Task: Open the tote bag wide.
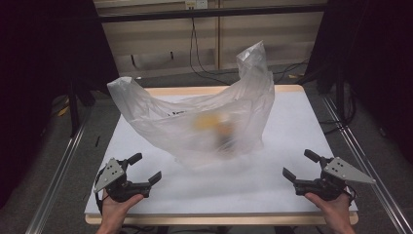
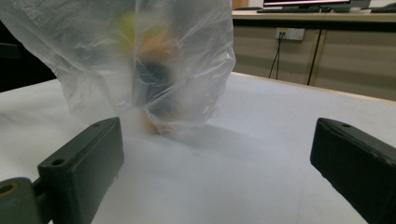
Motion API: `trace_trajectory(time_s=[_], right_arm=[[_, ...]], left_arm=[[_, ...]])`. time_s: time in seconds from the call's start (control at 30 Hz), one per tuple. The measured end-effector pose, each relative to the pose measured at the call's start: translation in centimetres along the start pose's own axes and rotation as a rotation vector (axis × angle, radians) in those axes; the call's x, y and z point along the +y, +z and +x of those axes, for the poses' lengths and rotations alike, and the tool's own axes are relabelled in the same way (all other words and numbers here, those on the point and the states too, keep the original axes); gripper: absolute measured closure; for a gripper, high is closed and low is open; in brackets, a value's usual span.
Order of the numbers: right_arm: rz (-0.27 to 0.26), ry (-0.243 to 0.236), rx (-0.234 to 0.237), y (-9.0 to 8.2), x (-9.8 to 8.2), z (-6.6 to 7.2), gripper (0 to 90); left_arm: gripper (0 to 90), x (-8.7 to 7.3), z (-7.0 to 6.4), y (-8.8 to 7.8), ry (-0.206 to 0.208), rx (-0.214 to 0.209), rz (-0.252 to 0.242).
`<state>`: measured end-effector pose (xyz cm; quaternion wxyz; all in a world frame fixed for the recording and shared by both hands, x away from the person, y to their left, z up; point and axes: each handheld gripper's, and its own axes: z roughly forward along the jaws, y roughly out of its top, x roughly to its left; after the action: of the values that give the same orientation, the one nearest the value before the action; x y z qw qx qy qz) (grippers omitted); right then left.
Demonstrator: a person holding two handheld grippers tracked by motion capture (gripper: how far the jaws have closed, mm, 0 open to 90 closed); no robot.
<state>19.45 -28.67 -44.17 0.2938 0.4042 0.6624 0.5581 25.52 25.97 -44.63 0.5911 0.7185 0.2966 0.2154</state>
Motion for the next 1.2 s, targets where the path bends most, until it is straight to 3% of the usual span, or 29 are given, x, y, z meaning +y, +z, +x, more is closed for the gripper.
trace_trajectory(time_s=[0.03, 0.07, 0.1, 0.17, 0.37, 0.4, 0.43, 0.47, 0.57, 0.6, 0.63, 0.67, 0.73, 0.77, 0.8, 0.83, 0.87, 1.03, 1.07, 1.13, 1.17, 1.2], right_arm=[[0.004, 0.003, 0.005, 0.1, 0.0, 0.0, 3.3], [0.004, 0.001, -0.001, 0.1, 0.0, 0.0, 3.5], [0.009, 0.004, -0.003, 0.1, 0.0, 0.0, 4.8], [0.01, 0.002, -0.004, 0.2, 0.0, 0.0, 6.1], [0.026, 0.017, 0.017, 0.3, -0.1, -0.3, 14.6], [0.025, 0.017, 0.025, 0.4, -0.1, -0.3, 19.6], [0.031, 0.02, 0.041, 0.4, -0.1, -0.4, 23.3], [0.032, 0.028, 0.046, 0.5, -0.1, -0.4, 24.2], [0.041, 0.028, 0.076, 0.6, -0.2, -0.6, 37.7], [0.041, 0.028, 0.076, 0.6, -0.2, -0.6, 37.7], [0.043, 0.034, 0.094, 0.7, -0.1, -0.6, 48.5], [0.044, 0.03, 0.106, 0.7, -0.1, -0.7, 52.8], [0.041, 0.027, 0.109, 0.7, 0.0, -0.7, 57.0], [0.038, 0.028, 0.14, 0.7, 0.2, -0.6, 67.9], [0.038, 0.028, 0.14, 0.7, 0.2, -0.6, 67.9], [0.037, 0.031, 0.157, 0.8, 0.4, -0.6, 75.6], [0.039, 0.027, 0.171, 0.9, 0.5, -0.5, 79.2], [0.063, 0.011, 0.205, 1.0, 1.1, -0.3, 88.8], [0.065, 0.017, 0.216, 1.1, 1.4, -0.2, 90.0], [0.068, 0.02, 0.226, 1.1, 1.7, -0.1, 90.0], [0.071, 0.018, 0.232, 1.2, 1.8, 0.0, 90.0], [0.08, 0.021, 0.239, 1.2, 2.0, 0.1, 90.0]], left_arm=[[5.6, 0.0, 0.3, -0.1, 0.027, -0.007, 0.026], [5.9, 0.0, 0.3, -0.1, 0.023, -0.004, 0.029], [6.5, -0.1, 0.2, 0.1, -0.017, -0.008, 0.014], [7.4, -0.1, 0.1, 0.1, -0.02, 0.004, 0.014], [17.1, -0.1, 0.0, 0.1, 0.0, -0.02, 0.045], [23.6, -0.1, 0.0, 0.1, 0.0, -0.02, 0.045], [25.1, -0.1, -0.2, 0.2, -0.012, -0.026, 0.042], [25.5, -0.1, -0.1, 0.2, 0.002, -0.029, 0.06], [35.3, 0.1, -0.2, 0.3, 0.008, -0.048, 0.067], [38.5, 0.1, -0.2, 0.3, 0.008, -0.048, 0.067], [43.9, 0.2, -0.3, 0.3, -0.005, -0.057, 0.053], [47.2, 0.3, -0.4, 0.2, -0.004, -0.057, 0.054], [55.5, 0.6, -0.4, 0.1, 0.005, -0.075, 0.056], [60.3, 0.8, -0.5, 0.0, 0.018, -0.109, 0.057], [65.7, 0.8, -0.5, 0.0, 0.018, -0.109, 0.057], [68.8, 0.9, -0.5, 0.0, 0.04, -0.124, 0.059], [71.3, 1.1, -0.8, 0.1, 0.028, -0.144, 0.054], [82.5, 1.4, -0.8, 0.2, 0.038, -0.18, 0.064], [88.4, 1.5, -0.8, 0.3, 0.006, -0.213, 0.069], [90.0, 1.7, -0.6, 0.3, 0.017, -0.229, 0.071], [90.0, 1.8, -0.9, 0.4, -0.023, -0.204, 0.07], [89.9, 1.8, -0.9, 0.4, -0.023, -0.204, 0.07]])
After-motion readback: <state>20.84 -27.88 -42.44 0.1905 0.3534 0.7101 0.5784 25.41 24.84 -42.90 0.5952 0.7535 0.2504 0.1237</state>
